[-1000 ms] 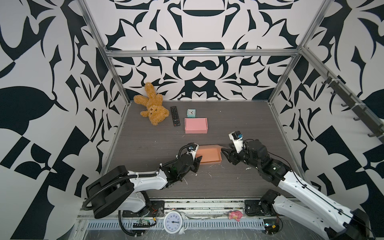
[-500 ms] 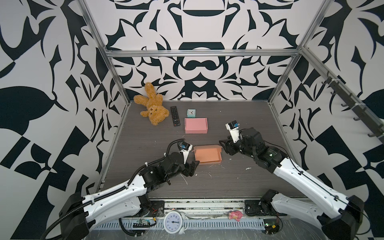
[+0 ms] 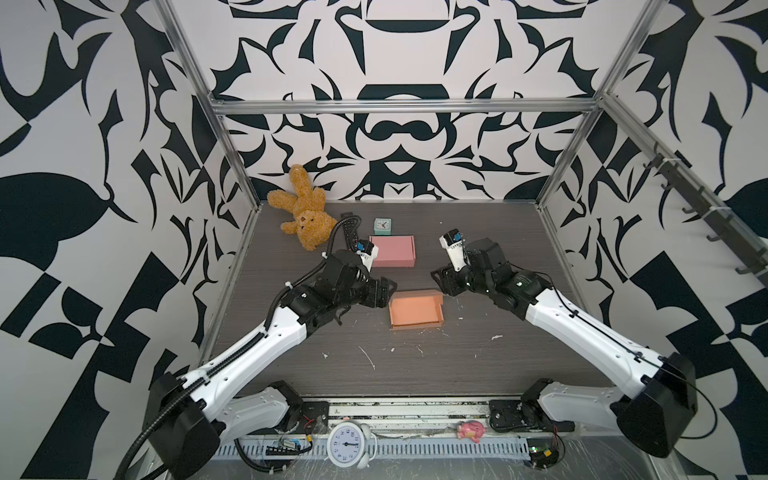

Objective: Fold the paper box

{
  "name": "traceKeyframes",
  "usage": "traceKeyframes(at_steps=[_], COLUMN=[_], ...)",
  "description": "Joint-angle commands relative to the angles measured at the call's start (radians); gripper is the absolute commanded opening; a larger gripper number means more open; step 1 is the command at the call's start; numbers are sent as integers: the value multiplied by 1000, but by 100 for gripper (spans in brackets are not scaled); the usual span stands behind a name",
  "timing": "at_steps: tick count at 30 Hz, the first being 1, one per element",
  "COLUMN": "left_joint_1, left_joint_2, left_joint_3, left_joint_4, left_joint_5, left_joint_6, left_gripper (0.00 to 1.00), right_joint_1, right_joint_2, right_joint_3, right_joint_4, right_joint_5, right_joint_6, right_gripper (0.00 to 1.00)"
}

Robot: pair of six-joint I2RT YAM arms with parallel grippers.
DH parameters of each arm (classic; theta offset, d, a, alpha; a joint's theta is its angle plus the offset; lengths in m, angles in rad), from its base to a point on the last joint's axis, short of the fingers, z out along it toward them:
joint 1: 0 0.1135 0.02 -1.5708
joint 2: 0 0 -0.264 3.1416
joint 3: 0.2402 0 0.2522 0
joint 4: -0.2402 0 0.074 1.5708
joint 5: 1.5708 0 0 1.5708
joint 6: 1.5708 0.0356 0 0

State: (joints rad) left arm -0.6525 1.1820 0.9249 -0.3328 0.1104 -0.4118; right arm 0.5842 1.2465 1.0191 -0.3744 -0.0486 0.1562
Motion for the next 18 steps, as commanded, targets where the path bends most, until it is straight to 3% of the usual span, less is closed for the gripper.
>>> traceKeyframes(at_steps=[1, 7, 18], left_joint_1=[49, 57, 62], left_joint_2=[64, 185, 257], left_joint_3=[25, 43, -12], left_joint_4=[2, 27, 99], left_joint_5=[137, 140, 158], left_joint_6=[-22, -13, -17], left_gripper=[80, 80, 80], right_joint_1=[-21, -36, -45], right_joint_2=[24, 72, 72], right_joint_3=[34, -2, -83], right_joint_4=[36, 80, 114], right_joint_5=[-41, -77, -99], right_joint_6=[11, 23, 52], right_gripper=[60, 60, 59])
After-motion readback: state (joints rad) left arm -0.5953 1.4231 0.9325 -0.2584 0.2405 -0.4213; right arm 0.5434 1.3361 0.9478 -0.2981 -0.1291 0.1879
